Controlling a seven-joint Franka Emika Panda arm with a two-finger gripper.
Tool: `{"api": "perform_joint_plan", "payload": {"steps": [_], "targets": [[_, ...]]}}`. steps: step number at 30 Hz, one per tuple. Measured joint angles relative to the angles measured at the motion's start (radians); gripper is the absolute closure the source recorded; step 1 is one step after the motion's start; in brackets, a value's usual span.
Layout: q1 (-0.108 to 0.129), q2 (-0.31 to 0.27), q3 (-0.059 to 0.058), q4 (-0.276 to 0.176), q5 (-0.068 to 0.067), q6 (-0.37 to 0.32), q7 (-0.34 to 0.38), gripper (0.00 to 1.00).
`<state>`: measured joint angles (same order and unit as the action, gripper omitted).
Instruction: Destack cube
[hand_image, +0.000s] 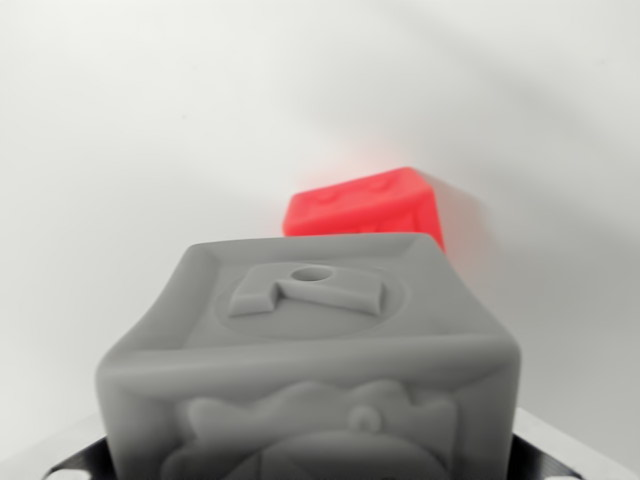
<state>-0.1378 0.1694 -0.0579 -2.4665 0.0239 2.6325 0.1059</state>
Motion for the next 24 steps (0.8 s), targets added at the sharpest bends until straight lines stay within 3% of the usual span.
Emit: {"api": "perform_joint_plan", "payload": {"steps": [24], "targets": [[0.027, 0.008, 0.0, -0.018, 0.0, 0.026, 0.189, 1.0]]}}
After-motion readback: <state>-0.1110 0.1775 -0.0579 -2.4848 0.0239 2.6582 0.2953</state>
